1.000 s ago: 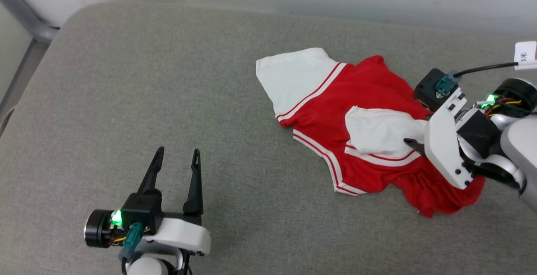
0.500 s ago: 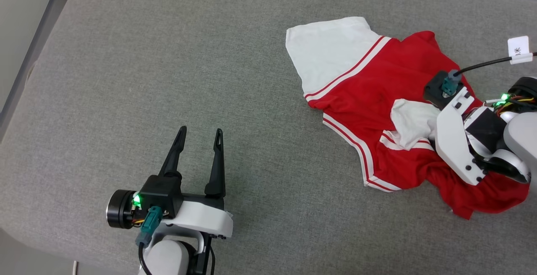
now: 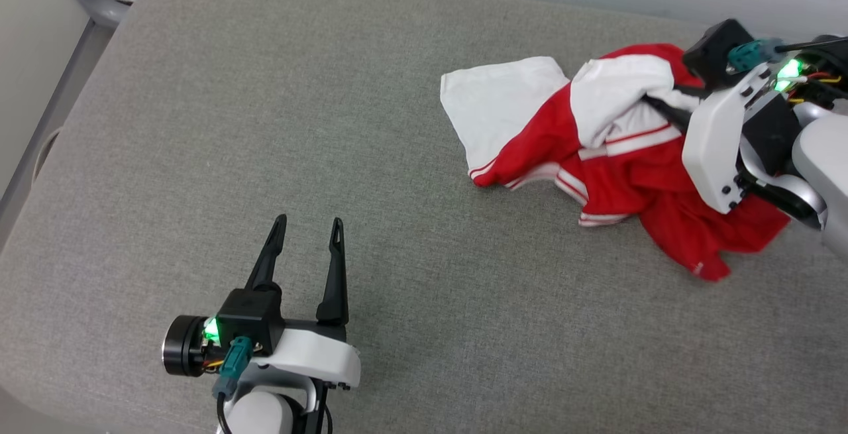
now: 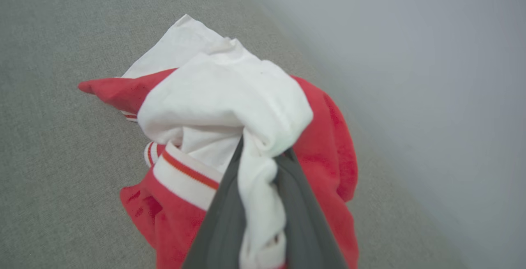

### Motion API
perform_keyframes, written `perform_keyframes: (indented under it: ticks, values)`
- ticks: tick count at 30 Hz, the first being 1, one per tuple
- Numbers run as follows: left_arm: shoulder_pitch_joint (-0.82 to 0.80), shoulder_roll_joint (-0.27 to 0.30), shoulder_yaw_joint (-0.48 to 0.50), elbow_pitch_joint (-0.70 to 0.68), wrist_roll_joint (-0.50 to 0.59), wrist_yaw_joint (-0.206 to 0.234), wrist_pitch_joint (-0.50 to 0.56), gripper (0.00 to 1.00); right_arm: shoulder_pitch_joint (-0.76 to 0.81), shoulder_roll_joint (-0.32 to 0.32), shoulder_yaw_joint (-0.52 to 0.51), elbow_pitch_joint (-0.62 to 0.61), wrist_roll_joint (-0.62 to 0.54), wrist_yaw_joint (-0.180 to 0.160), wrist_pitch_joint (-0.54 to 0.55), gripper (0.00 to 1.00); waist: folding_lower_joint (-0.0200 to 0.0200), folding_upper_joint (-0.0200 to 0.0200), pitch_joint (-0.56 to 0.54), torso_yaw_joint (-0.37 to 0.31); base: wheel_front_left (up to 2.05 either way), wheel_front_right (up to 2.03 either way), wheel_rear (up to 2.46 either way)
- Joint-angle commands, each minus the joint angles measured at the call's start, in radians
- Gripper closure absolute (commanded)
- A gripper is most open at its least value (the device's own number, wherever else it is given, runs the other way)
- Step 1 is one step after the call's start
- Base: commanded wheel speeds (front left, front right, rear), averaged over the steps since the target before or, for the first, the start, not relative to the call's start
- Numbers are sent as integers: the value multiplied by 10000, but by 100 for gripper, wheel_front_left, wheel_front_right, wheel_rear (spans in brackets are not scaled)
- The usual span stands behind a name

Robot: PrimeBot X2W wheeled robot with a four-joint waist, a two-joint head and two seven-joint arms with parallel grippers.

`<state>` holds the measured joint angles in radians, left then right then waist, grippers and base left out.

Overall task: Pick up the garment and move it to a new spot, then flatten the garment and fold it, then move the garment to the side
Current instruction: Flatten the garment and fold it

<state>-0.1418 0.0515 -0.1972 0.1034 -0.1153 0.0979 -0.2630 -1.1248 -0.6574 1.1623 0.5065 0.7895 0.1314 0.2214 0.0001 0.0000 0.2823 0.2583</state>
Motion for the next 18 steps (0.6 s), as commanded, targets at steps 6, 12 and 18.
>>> perform_keyframes:
  ticks: [6, 12, 18]
  values:
    - [390, -20, 145, 55, 152, -45, -27, 0, 133, 404, -563, 841, -484, -14, -1972, 100, -1, 0, -513, -176, 0, 0, 0]
    - [792, -20, 294, 8, 245, 13, -28, 0, 1310, 633, -874, 1026, -1201, -14, -3385, 100, -1, 0, -877, -402, 0, 0, 0]
    - [1131, -20, 455, 83, 343, -75, -28, 0, 3253, 775, -1299, 741, -1729, -14, -4033, 100, -1, 0, -1255, -725, 0, 0, 0]
